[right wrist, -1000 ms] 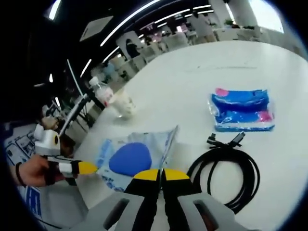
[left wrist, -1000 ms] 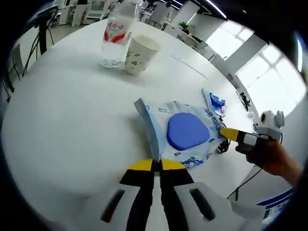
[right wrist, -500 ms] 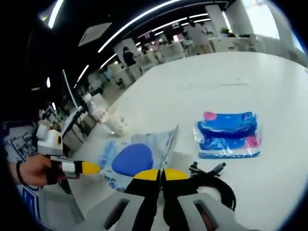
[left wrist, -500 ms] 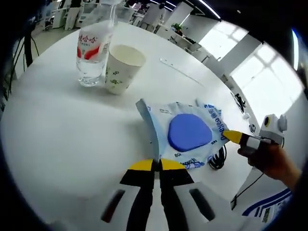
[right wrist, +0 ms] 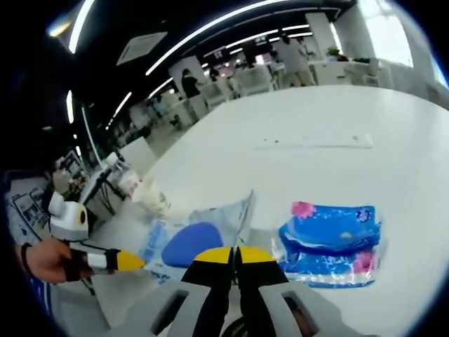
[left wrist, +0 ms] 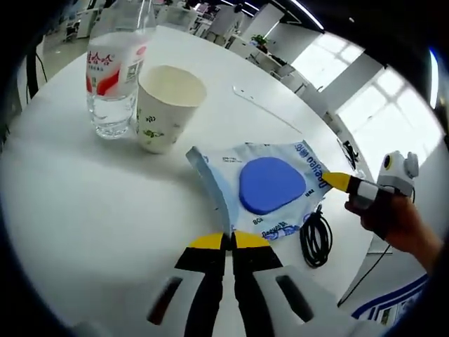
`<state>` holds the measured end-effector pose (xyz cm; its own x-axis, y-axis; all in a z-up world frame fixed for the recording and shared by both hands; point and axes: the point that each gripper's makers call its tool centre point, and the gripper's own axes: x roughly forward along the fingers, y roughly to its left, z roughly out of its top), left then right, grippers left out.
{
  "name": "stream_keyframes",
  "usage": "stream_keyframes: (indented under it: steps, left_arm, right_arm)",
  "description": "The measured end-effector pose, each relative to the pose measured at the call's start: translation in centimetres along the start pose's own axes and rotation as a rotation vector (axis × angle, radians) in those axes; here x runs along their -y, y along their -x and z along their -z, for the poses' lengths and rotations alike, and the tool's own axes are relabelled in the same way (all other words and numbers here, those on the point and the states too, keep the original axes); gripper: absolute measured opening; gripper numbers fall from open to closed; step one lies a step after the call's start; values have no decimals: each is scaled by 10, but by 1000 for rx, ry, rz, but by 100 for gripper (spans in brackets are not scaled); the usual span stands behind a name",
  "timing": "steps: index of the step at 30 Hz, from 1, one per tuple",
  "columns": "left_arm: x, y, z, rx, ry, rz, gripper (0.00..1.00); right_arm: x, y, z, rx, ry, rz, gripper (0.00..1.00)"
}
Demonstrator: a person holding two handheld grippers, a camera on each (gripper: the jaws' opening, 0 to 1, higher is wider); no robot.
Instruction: Arrange the tabletop items into an orderly group along one side of the table until the central work area is clear of visible clutter.
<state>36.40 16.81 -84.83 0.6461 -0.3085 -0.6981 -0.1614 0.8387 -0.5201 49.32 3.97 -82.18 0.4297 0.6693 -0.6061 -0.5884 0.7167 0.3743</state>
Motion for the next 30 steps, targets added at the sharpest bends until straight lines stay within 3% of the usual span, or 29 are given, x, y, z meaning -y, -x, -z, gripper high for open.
stream_keyframes:
  steps: [22,30]
  left_arm:
    - [-13,-25,-39,78,86,9,0]
    - [-25,-32,-51,120,144,-7,0]
  right_arm:
    - [28,-19,13,9,-63,25,0]
    - [22,-25,15,-1,-66,33,0]
